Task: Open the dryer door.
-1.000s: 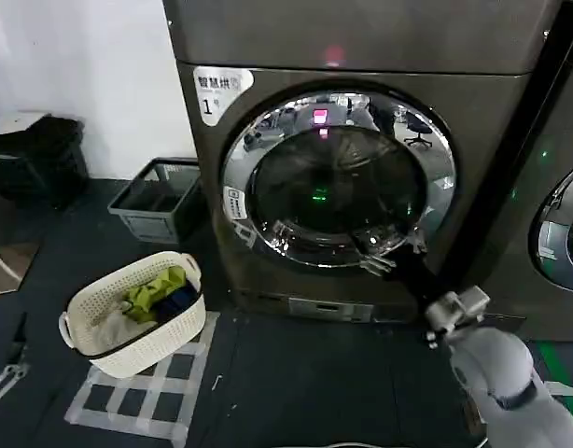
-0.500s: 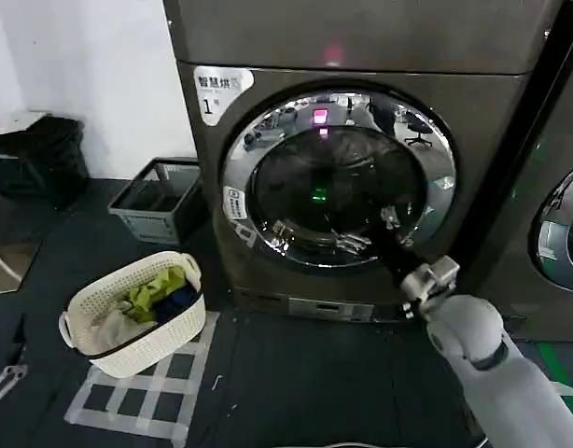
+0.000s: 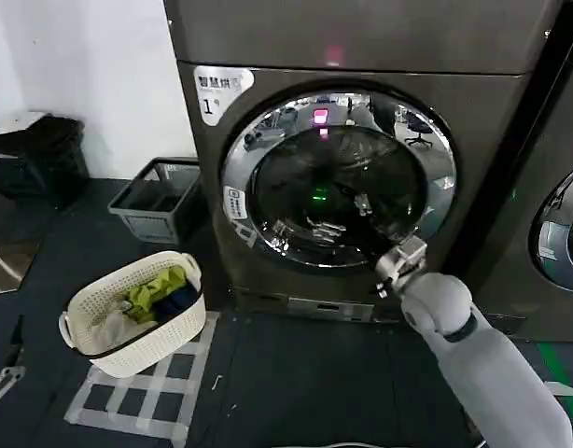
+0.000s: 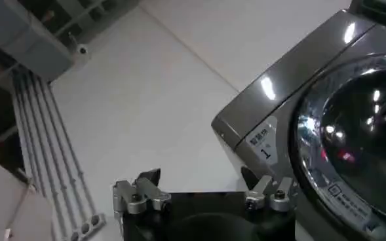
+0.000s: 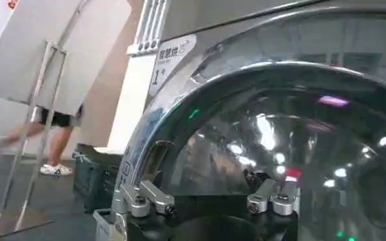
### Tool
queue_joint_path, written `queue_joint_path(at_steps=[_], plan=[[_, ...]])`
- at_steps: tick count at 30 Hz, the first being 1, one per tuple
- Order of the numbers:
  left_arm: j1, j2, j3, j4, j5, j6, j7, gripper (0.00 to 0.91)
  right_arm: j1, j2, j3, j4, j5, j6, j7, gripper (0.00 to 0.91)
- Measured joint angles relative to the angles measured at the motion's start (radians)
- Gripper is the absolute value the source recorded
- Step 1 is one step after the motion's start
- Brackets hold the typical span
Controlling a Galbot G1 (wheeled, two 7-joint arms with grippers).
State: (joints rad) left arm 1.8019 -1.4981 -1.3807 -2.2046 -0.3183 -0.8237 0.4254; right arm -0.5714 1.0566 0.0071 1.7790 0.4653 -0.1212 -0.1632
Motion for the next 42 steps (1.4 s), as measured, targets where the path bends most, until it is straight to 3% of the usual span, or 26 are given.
queue_joint_path(at_steps=[42], plan=[[-0.001, -0.005, -0.014, 0.01, -0.003, 0.0, 0.0, 0.907, 0.179, 0.164, -0.158, -0.201, -0.007, 0.001, -0.018, 0.907]])
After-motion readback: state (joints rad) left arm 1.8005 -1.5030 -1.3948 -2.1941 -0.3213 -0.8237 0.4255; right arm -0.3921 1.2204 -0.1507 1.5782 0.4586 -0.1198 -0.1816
